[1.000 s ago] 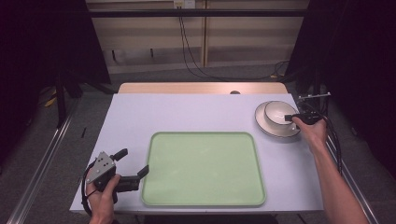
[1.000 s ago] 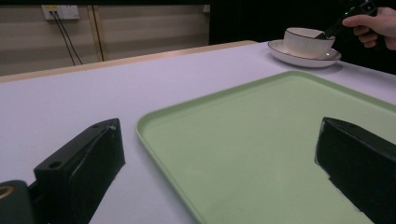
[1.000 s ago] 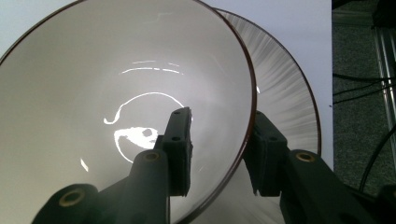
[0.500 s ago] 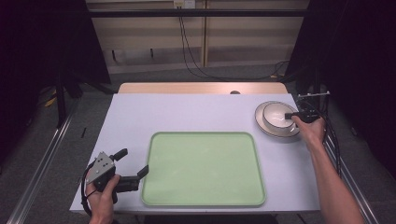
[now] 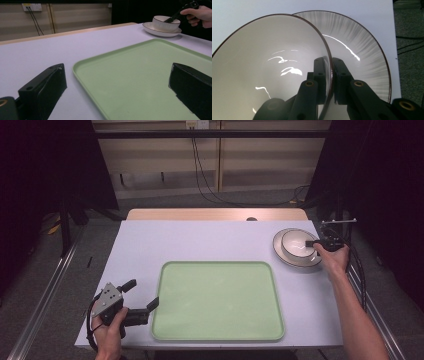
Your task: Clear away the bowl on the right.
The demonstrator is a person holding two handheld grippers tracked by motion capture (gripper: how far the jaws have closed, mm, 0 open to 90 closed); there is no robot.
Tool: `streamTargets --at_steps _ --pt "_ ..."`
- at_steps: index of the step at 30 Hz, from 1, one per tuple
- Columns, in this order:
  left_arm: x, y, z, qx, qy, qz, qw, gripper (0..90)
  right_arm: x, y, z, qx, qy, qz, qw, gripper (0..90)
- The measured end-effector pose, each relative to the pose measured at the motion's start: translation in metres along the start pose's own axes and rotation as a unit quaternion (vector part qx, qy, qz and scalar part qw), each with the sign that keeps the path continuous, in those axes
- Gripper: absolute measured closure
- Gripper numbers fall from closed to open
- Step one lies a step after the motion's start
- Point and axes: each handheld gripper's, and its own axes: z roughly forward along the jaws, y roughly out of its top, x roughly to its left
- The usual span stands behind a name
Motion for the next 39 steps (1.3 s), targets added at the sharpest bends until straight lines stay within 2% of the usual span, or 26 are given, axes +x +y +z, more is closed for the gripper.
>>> streamTargets --at_steps 10,13,17,20,23,25,32,39 --pt "0.000 0.000 -0.001 -0.004 0.004 -0.002 1.0000 0.6 -0.002 0.001 -0.003 -0.013 0.007 0.012 0.9998 82.6" --pt "0.000 0.001 0.000 -0.004 0.002 0.000 1.0000 0.7 0.000 0.000 -0.005 -0.015 0.012 0.026 0.9995 82.1" --pt "0.000 0.001 0.000 -0.003 0.001 0.001 1.0000 0.7 0.000 0.001 -0.006 -0.019 0.010 0.018 0.9996 82.0" --pt "0.000 0.002 0.002 -0.006 0.006 0.002 1.0000 0.7 0.000 0.001 -0.006 -0.022 0.014 0.026 0.9993 82.1" --pt "0.001 0.001 0.004 -0.002 -0.002 -0.001 1.0000 0.7 0.000 0.001 -0.006 -0.026 0.013 0.031 0.9991 82.0" --pt "0.001 0.002 0.004 -0.003 0.000 0.000 1.0000 0.8 -0.002 0.002 -0.009 -0.034 0.017 0.034 0.9987 82.1" --pt "-0.001 0.002 0.003 -0.002 0.001 0.003 1.0000 0.8 -0.003 0.002 -0.012 -0.038 0.012 0.032 0.9987 82.0" --pt "0.000 0.002 0.001 -0.005 0.000 0.001 1.0000 0.8 -0.002 0.005 -0.017 -0.050 0.017 0.033 0.9981 82.0"
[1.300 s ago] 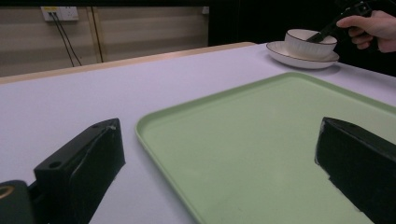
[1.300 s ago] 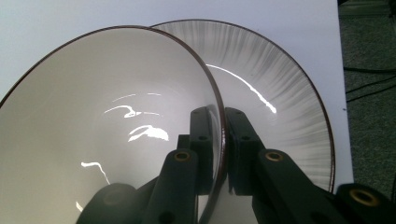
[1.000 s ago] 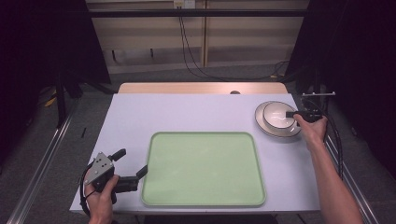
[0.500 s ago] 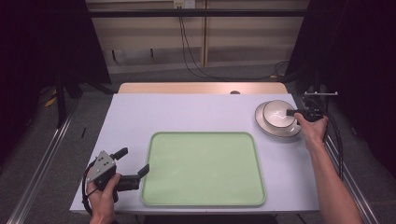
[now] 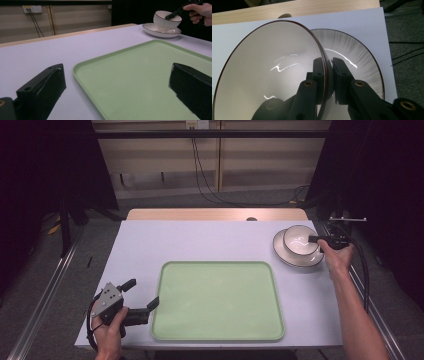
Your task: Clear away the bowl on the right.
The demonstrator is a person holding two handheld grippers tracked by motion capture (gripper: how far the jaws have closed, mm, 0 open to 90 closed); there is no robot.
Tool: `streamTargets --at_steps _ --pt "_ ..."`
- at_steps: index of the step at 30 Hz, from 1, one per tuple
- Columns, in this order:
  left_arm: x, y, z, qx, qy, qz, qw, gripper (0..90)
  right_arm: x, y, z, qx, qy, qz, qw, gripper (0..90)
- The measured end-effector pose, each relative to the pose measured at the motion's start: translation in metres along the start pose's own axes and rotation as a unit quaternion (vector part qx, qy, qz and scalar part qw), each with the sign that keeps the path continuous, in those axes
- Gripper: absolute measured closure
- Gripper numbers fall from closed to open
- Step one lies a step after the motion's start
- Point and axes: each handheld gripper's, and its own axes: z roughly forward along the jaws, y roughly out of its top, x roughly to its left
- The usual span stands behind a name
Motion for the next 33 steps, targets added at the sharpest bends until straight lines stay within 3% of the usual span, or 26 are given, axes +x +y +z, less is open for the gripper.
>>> streamTargets --at_steps 5,22,33 --pt "-0.001 0.001 0.000 0.000 0.001 0.005 1.0000 0.9 0.000 0.001 -0.004 0.003 0.007 0.004 1.0000 82.0" --pt "-0.002 0.001 0.001 0.001 -0.003 0.007 1.0000 1.0 0.010 0.007 -0.020 -0.006 0.045 -0.021 0.9988 81.9" --pt "-0.001 0.000 -0.001 -0.001 0.000 0.006 1.0000 1.0 0.031 0.011 -0.034 -0.009 0.083 -0.049 0.9953 81.9"
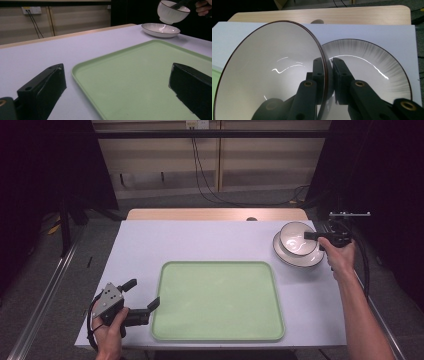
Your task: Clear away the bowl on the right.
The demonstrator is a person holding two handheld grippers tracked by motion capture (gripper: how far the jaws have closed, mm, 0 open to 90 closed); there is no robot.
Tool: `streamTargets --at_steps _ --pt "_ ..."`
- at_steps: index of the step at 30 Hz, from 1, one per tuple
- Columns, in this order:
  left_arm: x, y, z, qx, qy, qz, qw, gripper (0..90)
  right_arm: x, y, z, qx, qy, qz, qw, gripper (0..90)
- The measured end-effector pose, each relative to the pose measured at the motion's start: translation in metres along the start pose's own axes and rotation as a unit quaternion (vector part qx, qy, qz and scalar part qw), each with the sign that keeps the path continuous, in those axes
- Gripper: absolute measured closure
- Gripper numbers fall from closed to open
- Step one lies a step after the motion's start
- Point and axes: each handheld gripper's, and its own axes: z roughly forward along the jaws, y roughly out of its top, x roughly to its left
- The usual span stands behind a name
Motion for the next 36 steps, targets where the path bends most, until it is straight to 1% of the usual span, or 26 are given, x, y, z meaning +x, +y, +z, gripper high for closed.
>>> streamTargets --at_steps 1,3,4,5,7,9,12,15,16,18,20,21,22,23,24,25,26,27,28,29,30,31,32,33,36 --pt "-0.001 0.000 -0.001 -0.002 0.002 -0.004 1.0000 1.0 0.003 0.000 -0.002 -0.002 0.007 0.002 1.0000 81.9" --pt "0.000 0.000 -0.002 0.001 0.001 -0.001 1.0000 1.0 0.004 0.001 -0.003 -0.001 0.009 0.001 1.0000 81.9" --pt "0.000 0.000 -0.002 0.000 0.002 0.000 1.0000 1.0 0.007 0.002 -0.005 -0.002 0.005 -0.006 1.0000 81.9" --pt "0.000 -0.001 -0.002 -0.001 -0.001 -0.003 1.0000 1.0 0.008 0.003 -0.006 -0.002 0.004 -0.006 1.0000 81.9" --pt "0.001 -0.001 -0.001 0.002 0.002 -0.001 1.0000 1.0 0.011 0.004 -0.009 -0.005 0.005 -0.003 1.0000 81.9" --pt "0.001 -0.001 -0.001 0.000 0.000 -0.004 1.0000 1.1 0.014 0.004 -0.013 -0.008 0.008 -0.011 0.9999 81.9" --pt "-0.001 -0.001 -0.001 0.003 0.000 0.002 1.0000 1.0 0.018 0.004 -0.018 -0.001 0.011 -0.012 0.9999 81.9" --pt "-0.001 -0.001 0.001 0.005 0.001 0.002 1.0000 1.1 0.022 0.003 -0.023 0.005 0.017 -0.016 0.9997 81.9" --pt "-0.001 -0.001 0.001 0.004 0.001 -0.001 1.0000 1.1 0.025 0.003 -0.025 0.011 0.021 -0.018 0.9996 81.9" --pt "-0.001 -0.001 0.001 0.004 0.003 -0.001 1.0000 1.1 0.027 0.003 -0.026 0.014 0.022 -0.021 0.9994 81.9" --pt "-0.001 -0.001 0.001 0.004 0.003 -0.001 1.0000 1.1 0.031 0.004 -0.029 0.025 0.024 -0.026 0.9991 81.8" --pt "-0.001 -0.001 0.001 0.003 0.004 -0.001 1.0000 1.1 0.031 0.005 -0.031 0.025 0.026 -0.029 0.9989 81.8" --pt "0.000 -0.001 0.001 0.003 0.003 -0.002 1.0000 1.1 0.032 0.004 -0.032 0.023 0.027 -0.028 0.9990 81.9" --pt "0.001 -0.002 0.001 0.003 0.003 -0.001 1.0000 1.1 0.032 0.004 -0.033 0.026 0.033 -0.025 0.9988 81.8" --pt "0.000 -0.002 0.001 0.006 0.005 -0.001 1.0000 1.1 0.034 0.001 -0.031 0.027 0.040 -0.029 0.9984 81.8" --pt "0.000 -0.002 0.001 0.004 0.003 -0.001 1.0000 1.3 0.036 0.000 -0.030 0.029 0.044 -0.032 0.9981 81.9" --pt "-0.001 -0.001 0.000 0.005 0.007 0.001 1.0000 1.3 0.037 -0.001 -0.028 0.033 0.048 -0.036 0.9976 81.8" --pt "-0.001 -0.001 0.000 0.001 0.003 0.004 1.0000 1.4 0.039 -0.002 -0.026 0.038 0.053 -0.043 0.9970 81.8" --pt "-0.001 0.000 0.000 0.001 0.003 0.006 1.0000 1.3 0.042 -0.002 -0.024 0.041 0.054 -0.052 0.9963 81.8" --pt "-0.001 0.000 0.000 0.001 0.003 0.006 1.0000 1.3 0.042 -0.002 -0.024 0.041 0.054 -0.052 0.9963 81.8" --pt "-0.001 -0.001 0.000 0.002 0.002 0.006 1.0000 1.3 0.048 -0.001 -0.020 0.046 0.064 -0.060 0.9951 81.8" --pt "-0.001 -0.001 0.000 0.002 0.002 0.004 1.0000 1.3 0.048 -0.001 -0.020 0.046 0.064 -0.060 0.9951 81.8" --pt "0.000 -0.001 0.000 0.002 0.004 0.006 1.0000 1.3 0.050 -0.001 -0.018 0.046 0.071 -0.063 0.9944 81.8" --pt "0.000 -0.001 0.000 0.002 0.007 0.006 1.0000 1.3 0.055 -0.001 -0.016 0.050 0.076 -0.073 0.9931 81.8" --pt "0.000 -0.001 -0.001 0.000 0.002 0.004 1.0000 1.3 0.060 -0.001 -0.013 0.055 0.080 -0.081 0.9920 81.8"
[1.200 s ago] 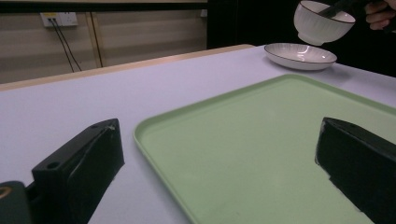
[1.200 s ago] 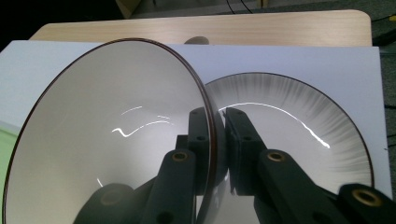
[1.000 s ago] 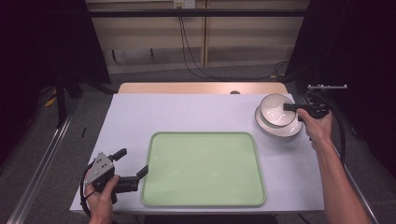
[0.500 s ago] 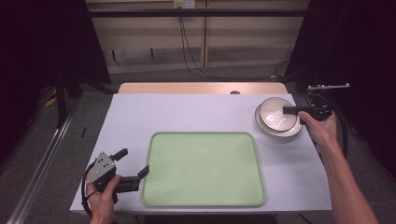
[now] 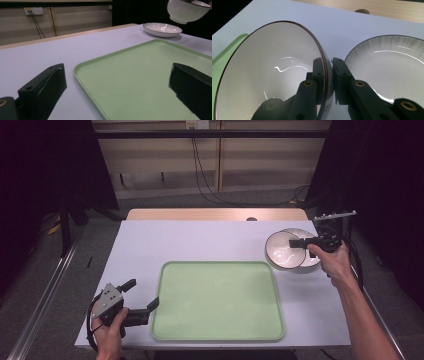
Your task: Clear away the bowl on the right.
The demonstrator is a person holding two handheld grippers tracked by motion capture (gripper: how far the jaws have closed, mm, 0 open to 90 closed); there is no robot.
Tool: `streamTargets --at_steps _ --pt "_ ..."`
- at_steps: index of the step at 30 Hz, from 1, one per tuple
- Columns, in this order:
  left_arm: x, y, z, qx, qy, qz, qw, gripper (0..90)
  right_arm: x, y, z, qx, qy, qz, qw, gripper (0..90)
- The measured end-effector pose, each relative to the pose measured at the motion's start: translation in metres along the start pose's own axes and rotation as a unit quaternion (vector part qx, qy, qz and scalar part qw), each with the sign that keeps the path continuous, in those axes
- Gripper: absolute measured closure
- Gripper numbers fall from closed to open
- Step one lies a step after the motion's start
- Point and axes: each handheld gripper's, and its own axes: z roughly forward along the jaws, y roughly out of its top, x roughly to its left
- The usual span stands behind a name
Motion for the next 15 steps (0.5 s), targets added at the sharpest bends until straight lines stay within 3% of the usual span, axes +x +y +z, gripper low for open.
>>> streamTargets --at_steps 9,15 --pt "0.000 0.001 0.001 0.001 0.003 -0.002 1.0000 1.2 0.012 -0.001 0.014 0.020 0.004 -0.016 0.9997 81.8" --pt "0.002 0.001 0.001 0.003 0.003 0.001 1.0000 1.2 0.020 0.001 0.022 0.026 0.021 -0.026 0.9991 81.8"
